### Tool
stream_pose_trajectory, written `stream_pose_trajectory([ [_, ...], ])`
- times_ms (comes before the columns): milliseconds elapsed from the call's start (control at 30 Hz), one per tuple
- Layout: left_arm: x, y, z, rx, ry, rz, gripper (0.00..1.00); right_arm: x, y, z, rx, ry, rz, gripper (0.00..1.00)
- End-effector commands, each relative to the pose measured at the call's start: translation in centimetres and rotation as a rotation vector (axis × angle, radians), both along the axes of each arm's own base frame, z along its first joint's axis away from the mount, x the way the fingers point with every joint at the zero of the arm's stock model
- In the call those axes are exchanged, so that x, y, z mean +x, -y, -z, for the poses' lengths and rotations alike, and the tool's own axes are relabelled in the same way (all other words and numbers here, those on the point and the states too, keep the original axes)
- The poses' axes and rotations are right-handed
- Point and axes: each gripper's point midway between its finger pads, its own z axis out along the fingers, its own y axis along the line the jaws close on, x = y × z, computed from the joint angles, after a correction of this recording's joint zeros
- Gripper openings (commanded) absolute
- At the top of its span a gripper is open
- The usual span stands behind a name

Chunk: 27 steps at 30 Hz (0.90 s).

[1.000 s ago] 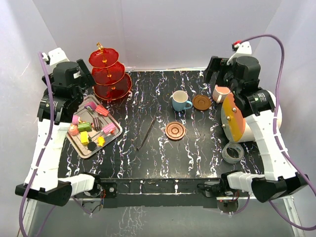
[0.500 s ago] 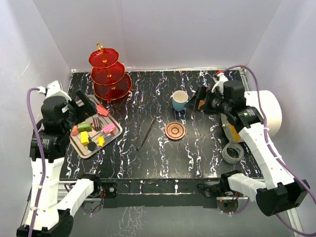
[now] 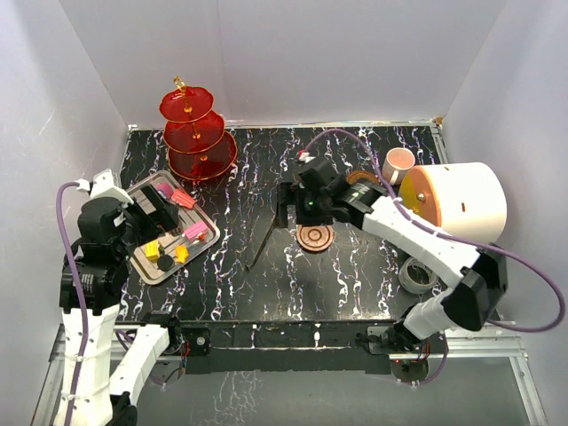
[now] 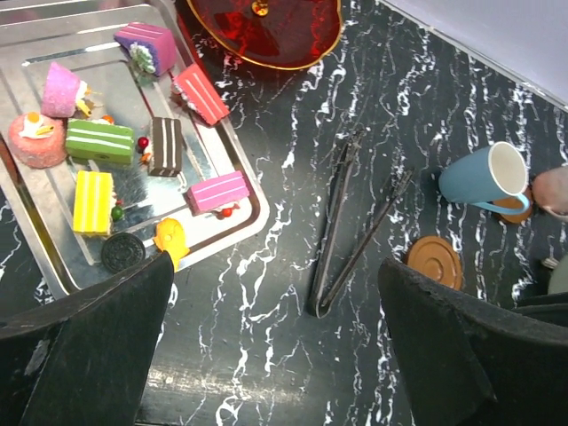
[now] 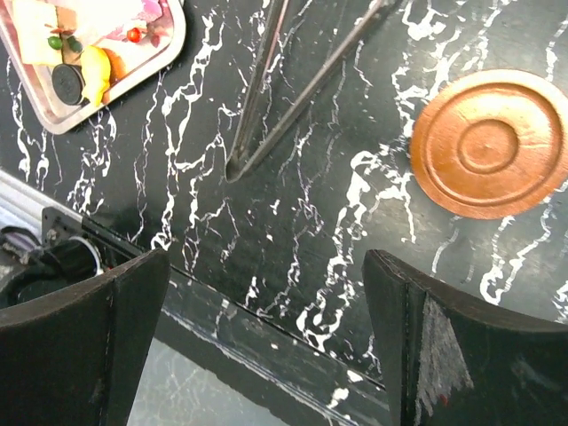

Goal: Serve the afternoon tea
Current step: Move the clamp to the center of the board.

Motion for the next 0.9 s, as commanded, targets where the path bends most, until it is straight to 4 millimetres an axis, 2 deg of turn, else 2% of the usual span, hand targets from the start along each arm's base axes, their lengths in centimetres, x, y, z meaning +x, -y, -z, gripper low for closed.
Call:
stream_pose_trajectory([
  [0, 0.1, -1.4, 0.6, 0.049, 0.032, -0.055, 0.99, 2.0, -3.6, -1.4, 0.000, 0.087, 0.101, 0.90],
  [167, -0.4, -2.4, 2.1, 0.090, 0.070, -0.087, 0.99, 3.2, -7.5, 0.6, -0.054, 0.094, 0.164, 0.98],
  [233, -0.6, -2.8, 2.8, 0.111, 0.072, -0.103, 0.99, 3.7, -8.3, 2.8, -0.109, 0.078, 0.195, 0.98],
  [400, -1.1, -3.5, 3.4, 0.120, 0.079, -0.142, 0.99, 3.4, -9.0, 5.9, -0.112, 0.009, 0.297, 0.98],
  [500, -1.0, -3.1, 3.5, 0.105, 0.101, -0.124, 0.99, 3.1, -8.8, 7.8, -0.102, -0.025, 0.342, 0.98],
  [767, -0.5, -3.0, 5.4, 0.055, 0.093, -0.153, 0.99, 4.3, -11.0, 10.3, -0.223, -0.072, 0.290, 0.98],
  [867, -0.6, -3.1, 6.8, 0.040, 0.084, -0.176, 0.99, 5.2, -11.0, 11.5, -0.291, -0.074, 0.310, 0.98],
])
